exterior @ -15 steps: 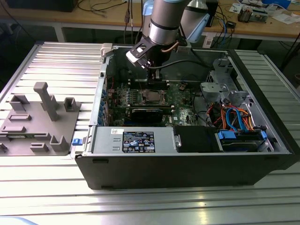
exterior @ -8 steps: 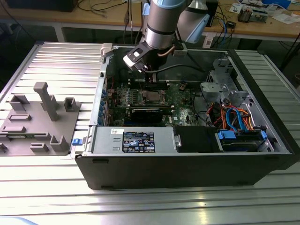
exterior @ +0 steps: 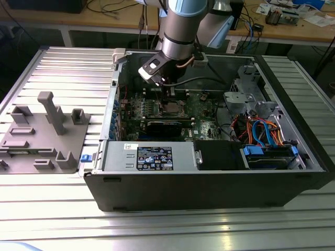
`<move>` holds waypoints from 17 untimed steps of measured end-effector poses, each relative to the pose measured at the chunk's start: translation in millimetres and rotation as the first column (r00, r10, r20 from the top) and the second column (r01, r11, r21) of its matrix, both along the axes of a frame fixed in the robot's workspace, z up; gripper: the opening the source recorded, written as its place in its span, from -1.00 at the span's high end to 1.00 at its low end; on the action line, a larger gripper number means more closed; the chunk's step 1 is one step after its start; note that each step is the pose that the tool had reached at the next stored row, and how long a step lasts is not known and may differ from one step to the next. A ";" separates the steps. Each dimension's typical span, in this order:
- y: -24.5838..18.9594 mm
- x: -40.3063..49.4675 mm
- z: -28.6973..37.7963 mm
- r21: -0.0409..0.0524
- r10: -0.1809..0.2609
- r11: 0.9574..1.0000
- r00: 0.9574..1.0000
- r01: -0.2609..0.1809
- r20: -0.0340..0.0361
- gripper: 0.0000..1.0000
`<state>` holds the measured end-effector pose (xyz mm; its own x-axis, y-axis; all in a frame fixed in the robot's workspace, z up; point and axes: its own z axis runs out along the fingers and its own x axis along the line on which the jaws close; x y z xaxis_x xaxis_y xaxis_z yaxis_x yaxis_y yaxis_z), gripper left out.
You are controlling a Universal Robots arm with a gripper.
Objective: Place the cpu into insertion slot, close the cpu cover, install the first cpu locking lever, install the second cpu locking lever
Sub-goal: 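Close the cpu cover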
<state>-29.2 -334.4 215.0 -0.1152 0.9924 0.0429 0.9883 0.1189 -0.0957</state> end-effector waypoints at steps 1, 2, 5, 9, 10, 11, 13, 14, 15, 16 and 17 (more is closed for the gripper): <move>0.0 0.0 -1.3 0.000 0.000 1.000 1.000 0.000 0.000 0.79; 0.0 0.0 -2.5 0.000 0.000 1.000 1.000 0.000 0.000 0.79; 0.0 0.0 -5.6 0.000 0.000 1.000 1.000 0.000 0.000 0.79; 0.0 0.0 -9.3 0.000 0.000 1.000 1.000 0.000 0.000 0.79; -0.1 -0.1 -9.7 0.000 0.000 1.000 1.000 0.000 0.000 0.79; -0.1 -0.1 -9.9 -0.001 0.000 1.000 1.000 0.000 0.000 0.79; 0.0 0.0 -10.2 0.000 0.000 1.000 1.000 0.000 0.000 0.79; 0.0 0.0 -10.2 0.000 0.000 1.000 1.000 0.000 0.000 0.79; 0.0 0.0 -10.2 0.000 0.000 1.000 1.000 0.000 0.000 0.79; 0.0 0.2 -10.2 0.000 0.000 1.000 1.000 0.000 0.000 0.79; 0.1 0.8 -9.9 0.000 0.000 1.000 1.000 0.000 0.000 0.79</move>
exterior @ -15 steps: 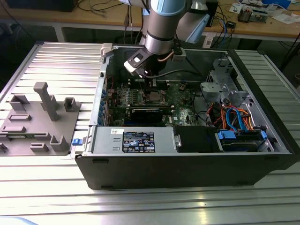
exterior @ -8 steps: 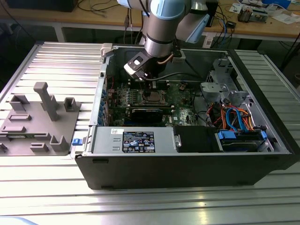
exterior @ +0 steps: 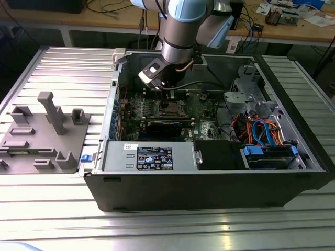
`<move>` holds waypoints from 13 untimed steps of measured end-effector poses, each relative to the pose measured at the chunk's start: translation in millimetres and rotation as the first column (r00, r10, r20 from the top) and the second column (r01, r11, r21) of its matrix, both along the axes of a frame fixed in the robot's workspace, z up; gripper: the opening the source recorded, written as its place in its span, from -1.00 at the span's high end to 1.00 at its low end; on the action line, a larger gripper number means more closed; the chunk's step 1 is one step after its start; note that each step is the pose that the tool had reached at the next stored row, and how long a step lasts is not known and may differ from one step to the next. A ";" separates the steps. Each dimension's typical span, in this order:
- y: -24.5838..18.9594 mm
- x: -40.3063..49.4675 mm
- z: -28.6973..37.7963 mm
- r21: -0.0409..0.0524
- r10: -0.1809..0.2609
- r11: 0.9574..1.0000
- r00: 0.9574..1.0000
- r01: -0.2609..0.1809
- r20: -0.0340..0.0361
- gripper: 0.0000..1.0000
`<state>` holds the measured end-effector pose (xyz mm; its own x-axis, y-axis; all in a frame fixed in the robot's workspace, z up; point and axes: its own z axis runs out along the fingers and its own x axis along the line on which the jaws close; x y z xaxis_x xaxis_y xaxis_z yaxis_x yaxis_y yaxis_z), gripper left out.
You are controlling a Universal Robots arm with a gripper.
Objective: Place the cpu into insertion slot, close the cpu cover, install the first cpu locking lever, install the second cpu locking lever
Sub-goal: 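Close the cpu cover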
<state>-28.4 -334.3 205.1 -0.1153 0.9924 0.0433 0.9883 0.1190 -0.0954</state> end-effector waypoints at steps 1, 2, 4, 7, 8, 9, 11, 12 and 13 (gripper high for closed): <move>0.0 0.5 0.2 0.000 0.000 1.000 1.000 0.000 0.000 0.79; 0.0 1.6 0.5 0.000 0.000 1.000 1.000 0.000 0.000 0.79; -0.1 3.2 0.8 0.000 0.000 1.000 1.000 0.000 0.000 0.79; -0.1 6.4 0.8 0.000 0.000 1.000 1.000 0.000 0.000 0.79; -0.1 7.1 0.8 0.000 0.000 1.000 1.000 0.000 0.000 0.79; -0.1 8.0 0.8 0.000 0.000 1.000 1.000 0.000 0.000 0.79; -0.1 9.7 0.8 0.000 0.000 1.000 1.000 0.000 0.000 0.79; -0.1 10.4 0.8 0.000 0.000 1.000 1.000 0.000 0.000 0.79; -0.1 11.4 0.8 0.000 0.000 1.000 1.000 0.000 0.000 0.79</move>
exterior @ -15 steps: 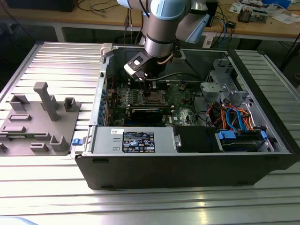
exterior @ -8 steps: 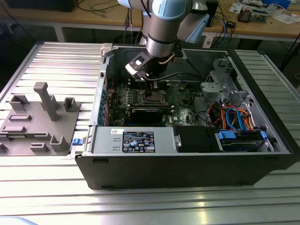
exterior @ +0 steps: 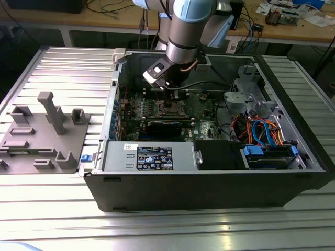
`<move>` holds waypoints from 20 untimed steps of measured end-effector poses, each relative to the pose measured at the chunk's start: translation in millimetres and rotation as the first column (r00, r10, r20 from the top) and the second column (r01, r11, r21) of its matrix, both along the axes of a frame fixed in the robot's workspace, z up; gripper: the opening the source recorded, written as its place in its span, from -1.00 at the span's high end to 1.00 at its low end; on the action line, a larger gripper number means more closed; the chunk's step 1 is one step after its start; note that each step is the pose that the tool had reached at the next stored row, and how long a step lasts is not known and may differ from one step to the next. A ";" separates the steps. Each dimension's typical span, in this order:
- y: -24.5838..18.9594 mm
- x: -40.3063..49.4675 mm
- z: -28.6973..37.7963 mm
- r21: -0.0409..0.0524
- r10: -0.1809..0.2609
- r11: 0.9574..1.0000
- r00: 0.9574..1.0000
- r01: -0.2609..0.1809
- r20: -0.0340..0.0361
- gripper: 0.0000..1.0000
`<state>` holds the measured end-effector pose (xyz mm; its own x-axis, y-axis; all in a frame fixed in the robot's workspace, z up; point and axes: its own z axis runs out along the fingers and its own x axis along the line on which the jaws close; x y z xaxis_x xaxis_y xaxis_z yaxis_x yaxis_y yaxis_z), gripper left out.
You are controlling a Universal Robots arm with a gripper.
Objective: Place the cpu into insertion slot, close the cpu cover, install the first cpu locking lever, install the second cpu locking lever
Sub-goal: 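Close the cpu cover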
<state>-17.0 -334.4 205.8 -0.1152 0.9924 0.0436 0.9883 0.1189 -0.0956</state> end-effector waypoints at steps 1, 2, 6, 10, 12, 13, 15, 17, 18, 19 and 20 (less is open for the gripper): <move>0.0 1.0 0.0 0.000 0.000 1.000 1.000 0.000 0.000 0.79; 0.0 2.7 0.0 0.000 0.000 1.000 1.000 0.000 0.000 0.79; 0.0 7.0 0.0 0.000 0.000 1.000 1.000 0.000 0.000 0.79; 0.0 9.8 0.0 0.000 0.000 1.000 1.000 0.000 0.000 0.79; 0.0 12.1 0.0 0.000 0.000 1.000 1.000 0.000 0.000 0.79; 0.0 12.8 0.0 0.000 0.000 1.000 1.000 0.000 0.000 0.79; 0.0 15.3 0.0 0.000 0.000 1.000 1.000 0.000 0.000 0.79; 0.0 17.3 0.0 0.000 0.000 1.000 1.000 0.000 0.000 0.79; 0.0 17.4 0.0 0.000 0.000 1.000 1.000 0.000 0.000 0.79; 0.0 17.4 0.5 0.000 0.000 1.000 1.000 0.000 0.000 0.79; -0.1 17.4 1.0 0.000 0.000 1.000 1.000 0.000 0.000 0.79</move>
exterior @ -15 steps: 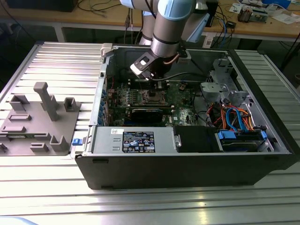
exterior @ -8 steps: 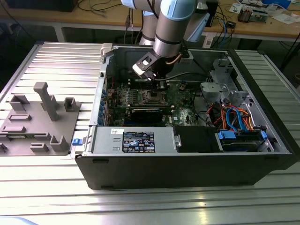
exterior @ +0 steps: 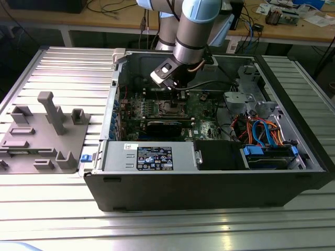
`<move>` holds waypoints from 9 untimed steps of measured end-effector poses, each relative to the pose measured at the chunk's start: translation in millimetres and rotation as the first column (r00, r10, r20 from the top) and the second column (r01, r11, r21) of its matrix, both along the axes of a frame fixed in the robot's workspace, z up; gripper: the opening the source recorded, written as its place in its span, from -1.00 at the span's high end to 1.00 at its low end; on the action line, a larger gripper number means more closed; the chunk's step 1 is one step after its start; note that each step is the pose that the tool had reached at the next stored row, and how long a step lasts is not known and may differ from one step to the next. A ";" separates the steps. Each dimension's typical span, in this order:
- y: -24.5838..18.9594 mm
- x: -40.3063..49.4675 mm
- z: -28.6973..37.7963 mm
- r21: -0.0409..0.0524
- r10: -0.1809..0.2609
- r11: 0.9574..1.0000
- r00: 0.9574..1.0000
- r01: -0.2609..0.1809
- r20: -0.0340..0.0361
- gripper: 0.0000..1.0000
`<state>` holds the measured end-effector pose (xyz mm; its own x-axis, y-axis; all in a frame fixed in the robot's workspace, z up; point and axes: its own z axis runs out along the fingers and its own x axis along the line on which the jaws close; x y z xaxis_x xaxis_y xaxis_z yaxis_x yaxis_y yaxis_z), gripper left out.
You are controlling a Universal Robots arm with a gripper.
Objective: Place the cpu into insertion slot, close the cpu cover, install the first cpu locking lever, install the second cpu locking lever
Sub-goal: 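Close the cpu cover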
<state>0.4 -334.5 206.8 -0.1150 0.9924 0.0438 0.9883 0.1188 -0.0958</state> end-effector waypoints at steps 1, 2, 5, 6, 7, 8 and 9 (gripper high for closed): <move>0.1 0.1 0.5 0.000 0.000 1.000 1.000 0.000 0.000 0.79; 0.1 0.1 1.4 0.001 0.000 1.000 1.000 0.000 0.000 0.79; 0.1 0.1 5.0 0.001 0.000 1.000 1.000 0.000 0.000 0.79; 0.1 0.1 7.5 0.001 0.000 1.000 1.000 0.000 0.000 0.79; 0.1 0.1 9.0 0.001 0.000 1.000 1.000 0.000 0.000 0.79; 0.1 0.1 10.5 0.001 0.000 1.000 1.000 0.000 0.000 0.79; 0.1 0.1 11.6 0.001 0.000 1.000 1.000 0.000 0.000 0.79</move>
